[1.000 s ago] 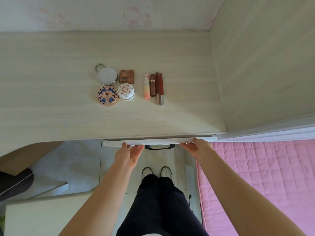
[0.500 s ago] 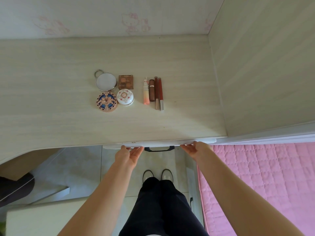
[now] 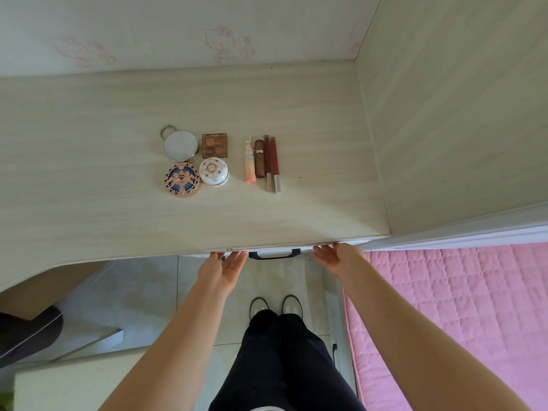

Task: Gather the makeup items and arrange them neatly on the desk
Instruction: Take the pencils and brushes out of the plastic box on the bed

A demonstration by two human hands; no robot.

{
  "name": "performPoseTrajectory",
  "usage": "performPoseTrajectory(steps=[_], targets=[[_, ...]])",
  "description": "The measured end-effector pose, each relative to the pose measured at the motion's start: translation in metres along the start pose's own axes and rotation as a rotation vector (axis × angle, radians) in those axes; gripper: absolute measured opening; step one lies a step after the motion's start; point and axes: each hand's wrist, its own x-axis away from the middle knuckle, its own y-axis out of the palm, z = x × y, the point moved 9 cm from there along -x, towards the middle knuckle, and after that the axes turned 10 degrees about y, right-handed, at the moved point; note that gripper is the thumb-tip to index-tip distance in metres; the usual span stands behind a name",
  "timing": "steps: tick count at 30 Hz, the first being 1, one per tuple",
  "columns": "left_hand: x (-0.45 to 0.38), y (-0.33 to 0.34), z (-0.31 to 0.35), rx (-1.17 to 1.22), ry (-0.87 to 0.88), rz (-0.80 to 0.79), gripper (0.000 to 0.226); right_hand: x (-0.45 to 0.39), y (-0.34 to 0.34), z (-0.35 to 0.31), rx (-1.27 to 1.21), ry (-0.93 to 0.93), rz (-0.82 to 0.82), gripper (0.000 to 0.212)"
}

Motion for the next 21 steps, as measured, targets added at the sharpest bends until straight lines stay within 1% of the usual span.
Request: performPoseTrajectory(steps=[3,5,6,8,10,11,12,15,17,19,21], targets=[[0.002,0.0,0.002,-0.042,0.013,-0.031,0.031,0.005,-0.004,0.001,0.059,-0.01,-0.007,0.036],[0.004,0.0,0.001,-0.121,0.03,-0.056,0.033,0.007,-0.007,-0.002,0.209,-0.071,-0.016,0.03],[0.005,0.0,0.0,-0.189,0.035,-0.068,0.035,0.008,-0.008,-0.004,0.315,-0.131,-0.02,0.028],[0.008,0.002,-0.005,-0.384,0.046,-0.124,0.034,0.011,-0.01,-0.01,0.551,-0.297,0.018,0.023],[0.015,0.01,-0.013,-0.615,0.059,-0.217,0.029,0.022,-0.01,-0.013,0.804,-0.473,0.097,0.015],[0.018,0.014,-0.017,-0.723,0.072,-0.257,0.024,0.029,-0.011,-0.012,0.885,-0.532,0.133,0.012],[0.021,0.02,-0.021,-0.819,0.094,-0.293,0.02,0.035,-0.013,-0.009,0.928,-0.575,0.159,0.014],[0.034,0.042,-0.03,-1.111,0.241,-0.458,0.021,0.053,-0.023,0.007,0.947,-0.649,0.192,0.022],[0.047,0.055,-0.034,-1.325,0.375,-0.573,0.023,0.064,-0.032,0.02,0.906,-0.654,0.204,0.034],[0.065,0.068,-0.038,-1.572,0.537,-0.723,0.023,0.075,-0.04,0.036,0.873,-0.645,0.203,0.042],[0.084,0.072,-0.047,-1.752,0.666,-0.883,0.024,0.086,-0.049,0.055,0.858,-0.638,0.211,0.044]])
